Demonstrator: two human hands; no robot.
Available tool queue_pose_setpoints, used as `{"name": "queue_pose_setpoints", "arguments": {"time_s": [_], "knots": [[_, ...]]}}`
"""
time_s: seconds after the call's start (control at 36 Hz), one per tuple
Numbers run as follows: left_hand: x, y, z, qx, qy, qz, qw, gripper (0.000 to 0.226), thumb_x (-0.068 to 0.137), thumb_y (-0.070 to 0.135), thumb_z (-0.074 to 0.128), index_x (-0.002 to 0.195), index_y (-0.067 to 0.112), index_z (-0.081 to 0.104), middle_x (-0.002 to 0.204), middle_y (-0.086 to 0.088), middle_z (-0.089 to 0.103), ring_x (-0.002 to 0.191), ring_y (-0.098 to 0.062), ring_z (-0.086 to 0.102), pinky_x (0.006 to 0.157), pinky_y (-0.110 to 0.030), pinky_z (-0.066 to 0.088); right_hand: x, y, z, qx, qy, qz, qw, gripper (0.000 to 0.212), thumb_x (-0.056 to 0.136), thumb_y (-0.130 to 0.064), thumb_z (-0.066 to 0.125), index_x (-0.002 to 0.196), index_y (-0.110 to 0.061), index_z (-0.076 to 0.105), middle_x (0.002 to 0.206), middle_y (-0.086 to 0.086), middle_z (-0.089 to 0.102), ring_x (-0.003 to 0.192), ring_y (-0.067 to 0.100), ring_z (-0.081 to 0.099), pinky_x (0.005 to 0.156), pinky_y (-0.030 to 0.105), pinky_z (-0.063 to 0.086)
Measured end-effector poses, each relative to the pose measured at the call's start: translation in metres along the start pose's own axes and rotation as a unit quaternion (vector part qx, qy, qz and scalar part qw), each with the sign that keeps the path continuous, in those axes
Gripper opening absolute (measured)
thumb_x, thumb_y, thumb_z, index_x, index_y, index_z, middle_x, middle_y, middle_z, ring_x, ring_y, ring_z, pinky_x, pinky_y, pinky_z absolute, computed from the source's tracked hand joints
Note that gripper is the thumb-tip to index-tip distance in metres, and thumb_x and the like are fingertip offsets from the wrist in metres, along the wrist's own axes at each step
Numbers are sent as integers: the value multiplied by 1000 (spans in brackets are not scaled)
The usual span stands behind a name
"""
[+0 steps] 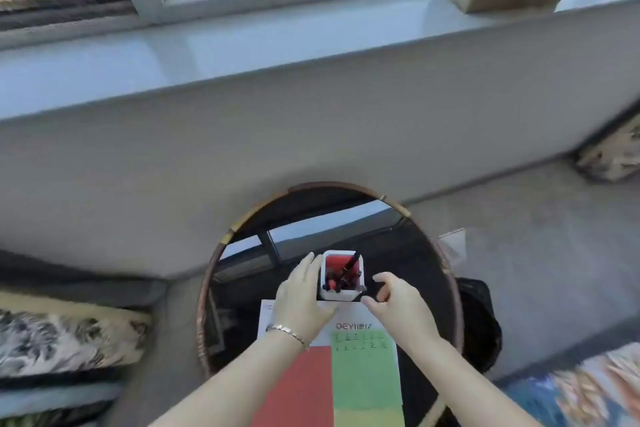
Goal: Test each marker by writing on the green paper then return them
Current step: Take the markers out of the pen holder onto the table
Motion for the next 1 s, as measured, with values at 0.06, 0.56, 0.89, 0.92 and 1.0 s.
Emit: {"name": "queue_pose_setpoints", "arguments": {"time_s": [0.06, 0.56, 0.89, 0.92, 1.0], "knots": [[17, -7, 13, 43, 12, 15, 999, 86, 79, 47, 63, 145, 22, 13, 154, 4, 10, 140, -8, 10, 110, -25, 16, 12, 4, 9, 5, 13, -14, 1000, 34, 82, -35, 60, 115, -26, 54, 83, -9, 56, 75, 10, 54, 62, 26, 43], [69, -43, 77, 41, 198, 230, 952, 87, 61, 68, 52, 132, 20, 42, 119, 5, 58, 112, -10, 44, 93, -31, 36, 52, 24, 33, 100, 182, -320, 924, 19, 87, -38, 49, 81, -23, 61, 69, -11, 61, 66, 8, 57, 58, 18, 44], [4, -11, 70, 88, 382, 344, 853, 58, 82, 43, 44, 125, 4, 50, 115, -9, 62, 112, -22, 48, 99, -36, 35, -2, 33, 11, 367, 300, -345, 810, 22, 97, -22, 41, 78, -22, 52, 47, -10, 51, 47, 6, 47, 50, 20, 44], [-2, -9, 74, 87, 381, 346, 853, 54, 82, 40, 42, 122, 4, 53, 106, -7, 66, 103, -23, 55, 92, -39, 42, -8, 36, 16, 390, 284, -335, 809, 22, 97, -21, 41, 78, -20, 53, 46, -10, 52, 48, 6, 49, 50, 20, 45], [-23, -9, 84, 81, 347, 350, 866, 37, 88, 29, 40, 106, 5, 62, 78, -6, 67, 63, -24, 61, 60, -39, 55, -24, 49, 33, 489, 221, -283, 795, 22, 97, -20, 42, 78, -18, 55, 46, -8, 51, 48, 9, 50, 51, 20, 46]]}}
Point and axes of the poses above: each hand's wrist, its own x-axis towards the middle knuckle, its own z-axis out of the palm, y = z × x, the point moved 5 cm from there along x, towards the middle knuckle
